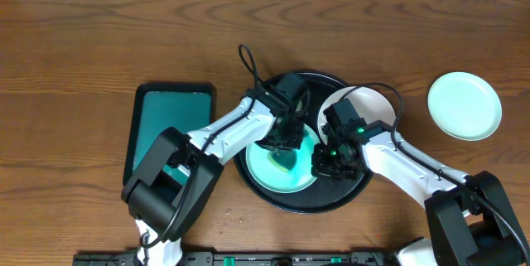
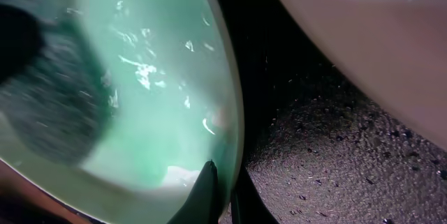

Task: Clean dirty plates on tray and stack at the side
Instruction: 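Scrub the tilted plate with the sponge in the left gripper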

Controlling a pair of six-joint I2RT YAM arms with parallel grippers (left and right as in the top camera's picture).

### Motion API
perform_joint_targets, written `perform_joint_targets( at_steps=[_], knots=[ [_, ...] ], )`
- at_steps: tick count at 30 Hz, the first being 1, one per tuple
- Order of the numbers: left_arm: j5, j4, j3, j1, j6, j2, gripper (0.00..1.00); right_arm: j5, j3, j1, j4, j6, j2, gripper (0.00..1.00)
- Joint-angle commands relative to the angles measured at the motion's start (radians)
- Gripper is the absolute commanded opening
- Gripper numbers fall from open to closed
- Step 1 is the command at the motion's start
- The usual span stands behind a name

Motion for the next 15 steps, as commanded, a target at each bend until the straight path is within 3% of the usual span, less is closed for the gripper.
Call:
perform_joint_targets(
  at_steps=[1, 4, 10, 15],
  knots=[
    [0.303, 0.036, -0.013, -0.030, 0.056, 0.055, 0.07, 0.066, -0.023, 0.014, -0.007, -0.037, 0.031, 0.01],
    [0.309, 0.035, -0.011, -0.027, 0.064, 0.054, 0.07, 0.066, -0.023, 0.014, -0.007, -0.037, 0.031, 0.01],
    [0.024, -0.089, 0.002, 0.047, -0.010, -0.023, 0.07, 0.066, -0.023, 0.014, -0.010, -0.037, 0.031, 0.01],
    [-0.102, -0.195, 0.012, 0.143, -0.010, -0.161, 0.07, 0.066, -0.023, 0.014, -0.008, -0.037, 0.031, 0.01]
  ],
)
